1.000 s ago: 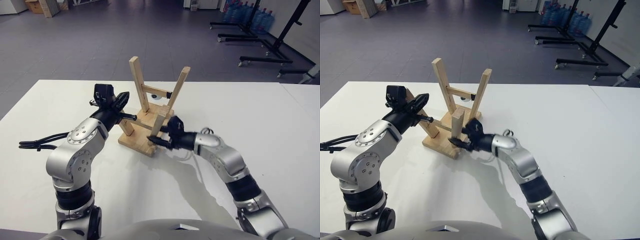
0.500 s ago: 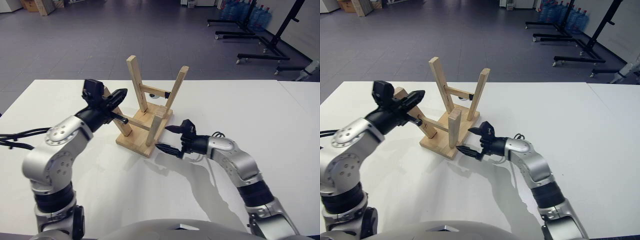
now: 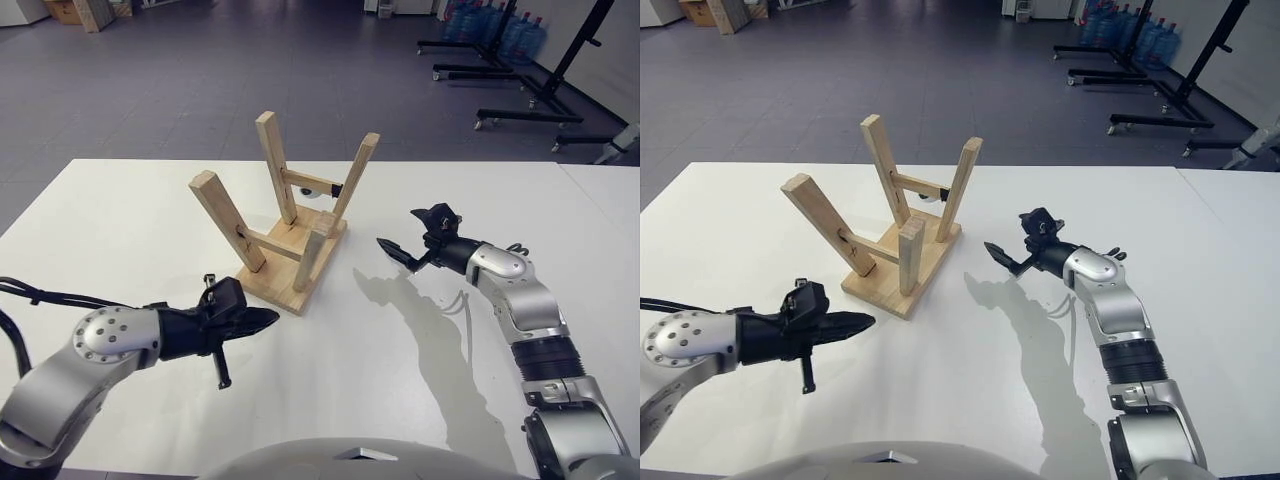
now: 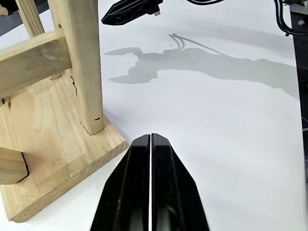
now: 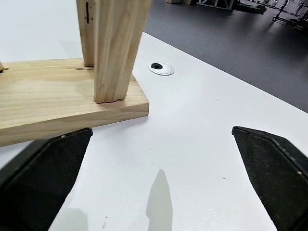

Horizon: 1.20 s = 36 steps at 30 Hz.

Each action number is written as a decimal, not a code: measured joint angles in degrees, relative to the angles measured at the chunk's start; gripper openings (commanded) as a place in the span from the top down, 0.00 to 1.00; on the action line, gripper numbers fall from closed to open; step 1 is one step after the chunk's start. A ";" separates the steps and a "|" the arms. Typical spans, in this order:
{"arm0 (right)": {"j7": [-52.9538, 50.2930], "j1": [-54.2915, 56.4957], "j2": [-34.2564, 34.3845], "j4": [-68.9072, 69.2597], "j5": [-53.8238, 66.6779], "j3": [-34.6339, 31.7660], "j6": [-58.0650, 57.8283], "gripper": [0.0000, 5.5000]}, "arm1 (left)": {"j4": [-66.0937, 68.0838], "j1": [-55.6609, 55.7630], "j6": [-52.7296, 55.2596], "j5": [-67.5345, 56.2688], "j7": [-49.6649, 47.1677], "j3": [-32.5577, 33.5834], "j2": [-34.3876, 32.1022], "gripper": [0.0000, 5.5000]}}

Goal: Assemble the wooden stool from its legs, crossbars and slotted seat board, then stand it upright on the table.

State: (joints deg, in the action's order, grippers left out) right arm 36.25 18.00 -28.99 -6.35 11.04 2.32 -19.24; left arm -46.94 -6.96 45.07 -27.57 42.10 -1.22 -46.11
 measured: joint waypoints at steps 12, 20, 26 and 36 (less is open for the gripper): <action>0.24 1.66 0.66 -0.20 -0.33 -0.03 -0.66 0.02 | 1.30 5.09 1.86 4.43 -7.79 -2.25 1.82 0.70; 0.23 1.78 0.81 0.00 -0.50 -0.02 -0.93 0.02 | 3.11 4.77 0.73 8.16 -9.17 -7.51 2.70 0.48; 0.25 3.05 1.19 0.54 -0.48 0.03 -2.59 0.02 | 6.25 4.90 -0.73 12.28 -11.36 -11.15 4.80 0.31; 0.28 3.11 1.31 2.87 -0.79 0.42 -4.15 0.02 | 13.57 7.24 -1.48 19.87 -14.82 -18.52 9.05 0.08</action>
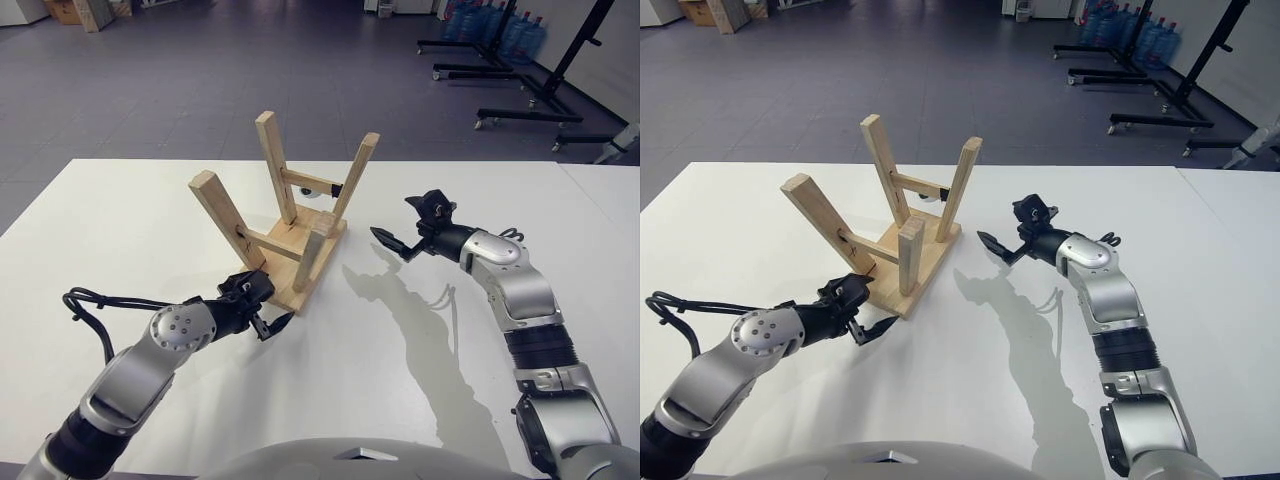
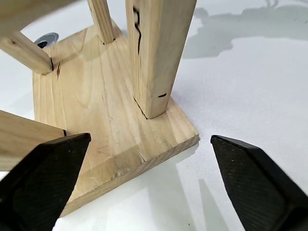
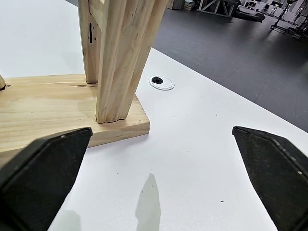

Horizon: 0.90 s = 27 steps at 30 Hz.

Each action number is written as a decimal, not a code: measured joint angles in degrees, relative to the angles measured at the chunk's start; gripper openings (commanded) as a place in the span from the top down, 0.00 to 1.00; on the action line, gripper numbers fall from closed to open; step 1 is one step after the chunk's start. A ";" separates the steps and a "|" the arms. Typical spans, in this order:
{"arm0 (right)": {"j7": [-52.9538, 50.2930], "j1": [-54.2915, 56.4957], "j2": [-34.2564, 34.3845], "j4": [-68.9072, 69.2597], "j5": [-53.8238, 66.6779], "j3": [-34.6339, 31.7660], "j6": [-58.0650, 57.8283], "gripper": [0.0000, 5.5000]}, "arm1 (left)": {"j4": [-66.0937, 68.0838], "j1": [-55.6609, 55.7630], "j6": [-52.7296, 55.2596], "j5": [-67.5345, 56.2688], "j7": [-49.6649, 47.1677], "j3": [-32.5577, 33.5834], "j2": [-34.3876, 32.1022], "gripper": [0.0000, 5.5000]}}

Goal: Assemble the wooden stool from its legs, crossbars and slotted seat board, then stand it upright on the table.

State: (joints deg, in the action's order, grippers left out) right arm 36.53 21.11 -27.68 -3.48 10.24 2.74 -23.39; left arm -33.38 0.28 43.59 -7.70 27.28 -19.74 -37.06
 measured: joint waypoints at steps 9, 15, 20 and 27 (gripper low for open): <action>0.51 -0.02 0.04 1.77 0.05 0.57 -1.30 0.02 | 1.21 1.70 1.25 6.76 -2.20 -6.51 3.83 0.08; 0.49 -0.02 0.91 1.90 0.04 0.64 -1.56 0.02 | 6.11 3.73 2.18 10.56 -6.85 -6.61 9.09 0.08; 0.98 0.01 0.88 1.81 0.02 0.63 -1.56 0.02 | 8.42 5.01 1.26 14.18 -8.11 -8.16 10.44 0.08; 1.44 0.22 0.39 1.50 0.04 0.39 -1.58 0.02 | 9.97 0.96 -2.98 14.67 -6.21 -0.78 4.73 0.08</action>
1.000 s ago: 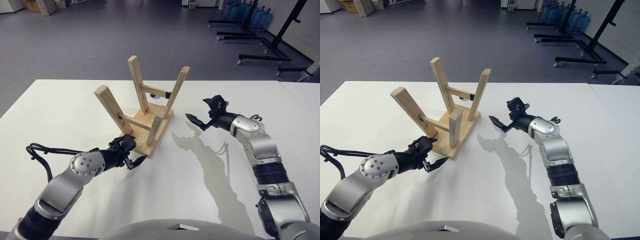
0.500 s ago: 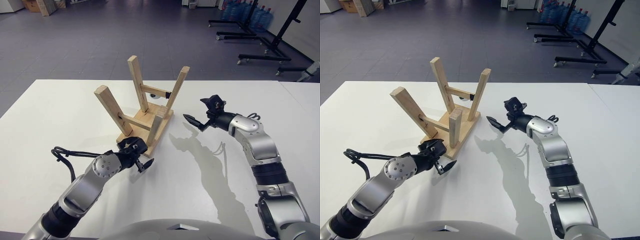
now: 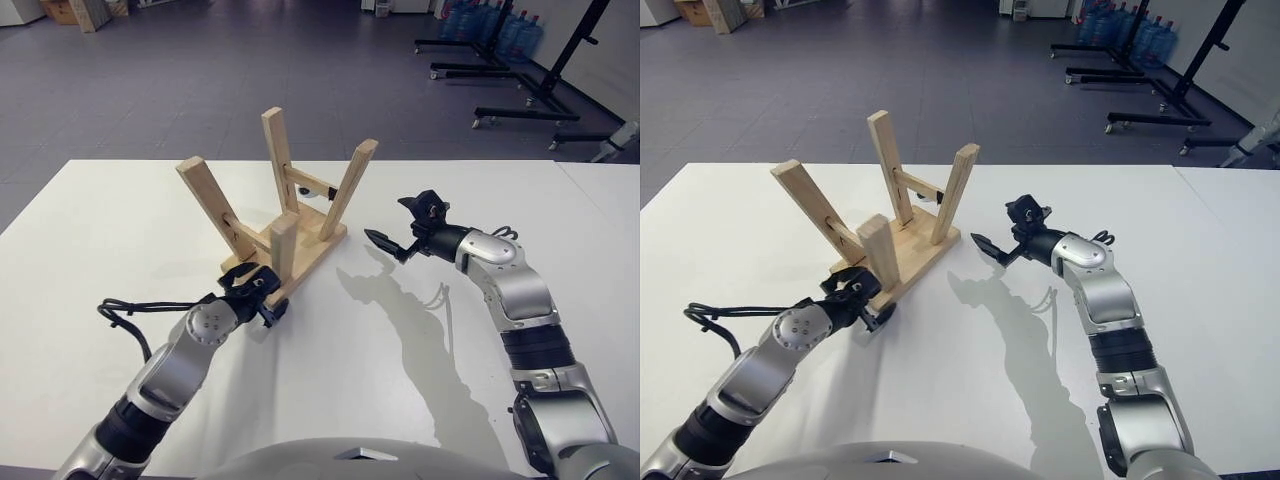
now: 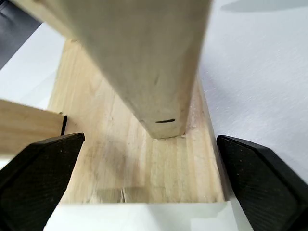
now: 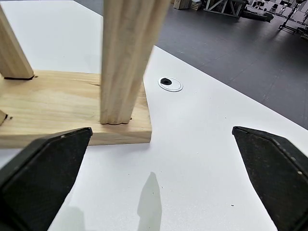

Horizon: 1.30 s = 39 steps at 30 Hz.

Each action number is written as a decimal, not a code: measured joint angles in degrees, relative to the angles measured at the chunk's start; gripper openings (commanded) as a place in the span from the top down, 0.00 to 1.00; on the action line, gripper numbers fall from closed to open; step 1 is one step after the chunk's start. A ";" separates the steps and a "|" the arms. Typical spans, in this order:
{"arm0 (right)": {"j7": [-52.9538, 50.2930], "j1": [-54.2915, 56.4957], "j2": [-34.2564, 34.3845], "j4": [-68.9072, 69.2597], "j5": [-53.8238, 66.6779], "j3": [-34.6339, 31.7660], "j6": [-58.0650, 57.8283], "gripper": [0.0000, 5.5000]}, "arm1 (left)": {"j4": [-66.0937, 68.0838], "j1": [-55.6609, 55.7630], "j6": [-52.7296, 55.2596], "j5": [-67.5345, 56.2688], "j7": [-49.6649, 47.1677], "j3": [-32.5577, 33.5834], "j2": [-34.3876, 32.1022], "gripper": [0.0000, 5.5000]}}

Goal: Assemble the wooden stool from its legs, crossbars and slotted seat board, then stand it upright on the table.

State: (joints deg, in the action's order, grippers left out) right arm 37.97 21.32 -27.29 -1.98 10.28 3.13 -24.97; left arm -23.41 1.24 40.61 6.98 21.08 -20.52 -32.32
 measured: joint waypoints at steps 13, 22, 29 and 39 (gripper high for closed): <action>0.88 -0.01 -0.40 -0.15 -0.02 -0.23 -0.16 0.02 | 5.79 -1.96 -7.27 -5.71 8.73 12.82 -5.33 0.08; -5.08 -2.21 3.97 -6.15 -3.08 1.49 2.85 0.02 | 5.39 -10.17 -12.56 -15.87 28.38 26.44 -19.57 0.08; -16.14 3.71 10.35 -19.28 -7.63 1.05 8.88 0.02 | 29.83 4.56 -14.04 -12.49 12.94 33.08 -15.92 0.08; -18.51 9.99 15.25 -39.93 -13.40 5.12 20.53 0.02 | 39.66 11.98 -23.26 -2.19 3.49 16.84 -1.52 0.08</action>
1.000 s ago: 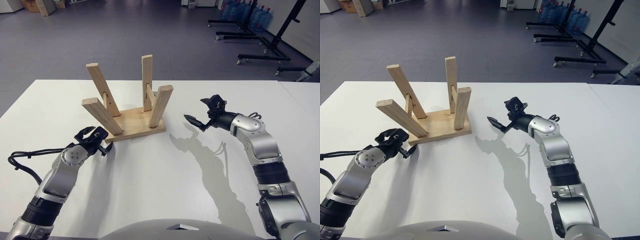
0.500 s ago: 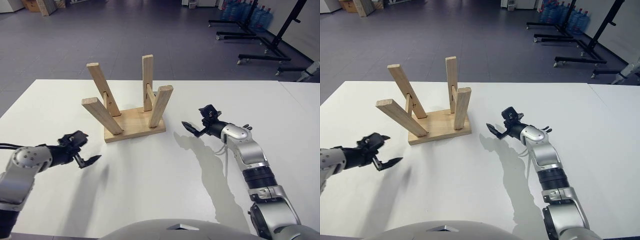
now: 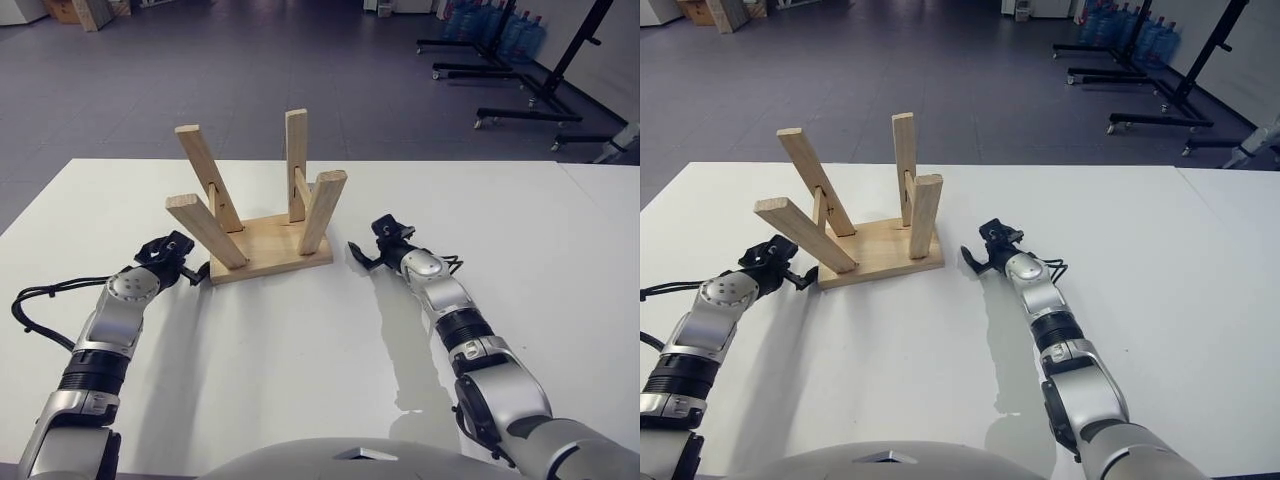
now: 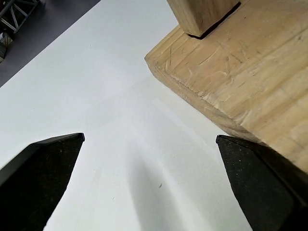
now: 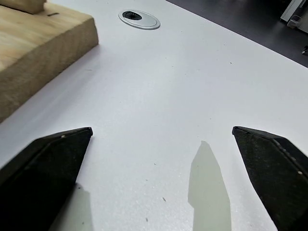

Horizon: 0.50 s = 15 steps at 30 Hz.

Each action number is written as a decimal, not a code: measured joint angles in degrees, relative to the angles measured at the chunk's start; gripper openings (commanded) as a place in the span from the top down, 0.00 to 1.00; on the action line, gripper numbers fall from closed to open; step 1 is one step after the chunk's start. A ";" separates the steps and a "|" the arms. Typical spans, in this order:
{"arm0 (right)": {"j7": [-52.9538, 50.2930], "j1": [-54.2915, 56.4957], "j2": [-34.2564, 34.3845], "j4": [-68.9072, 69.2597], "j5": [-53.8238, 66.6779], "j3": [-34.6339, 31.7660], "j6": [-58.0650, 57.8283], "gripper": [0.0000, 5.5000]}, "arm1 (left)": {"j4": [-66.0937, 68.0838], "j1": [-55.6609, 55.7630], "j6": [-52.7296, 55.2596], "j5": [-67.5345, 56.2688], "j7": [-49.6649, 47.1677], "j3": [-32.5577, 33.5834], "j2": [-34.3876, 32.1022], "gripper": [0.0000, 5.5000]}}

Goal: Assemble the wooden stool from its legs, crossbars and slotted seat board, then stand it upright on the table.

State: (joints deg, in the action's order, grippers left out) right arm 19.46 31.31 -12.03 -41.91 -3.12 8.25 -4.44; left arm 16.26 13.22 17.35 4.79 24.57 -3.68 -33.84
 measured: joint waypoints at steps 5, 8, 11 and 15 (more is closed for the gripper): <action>2.16 3.25 2.79 -5.87 -0.88 1.49 3.16 0.02 | 2.29 -0.17 -4.12 1.50 -0.41 -0.95 0.17 0.08; 2.84 3.94 3.32 -7.46 -0.97 1.46 4.21 0.02 | 3.61 0.27 -5.22 1.60 -0.40 -0.95 0.15 0.08; 5.02 3.66 2.76 -6.84 -0.77 1.14 4.44 0.02 | 4.27 1.12 -5.20 2.04 -0.40 -0.98 0.23 0.08; 10.85 -1.05 -0.80 0.78 0.67 0.39 3.95 0.02 | 0.67 1.11 -2.50 2.62 -0.29 -1.44 1.15 0.08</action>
State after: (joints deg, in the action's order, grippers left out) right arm 30.31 30.27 -12.83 -41.13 -2.45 8.64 -0.48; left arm 16.93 14.33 14.85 7.41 24.28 -5.12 -32.69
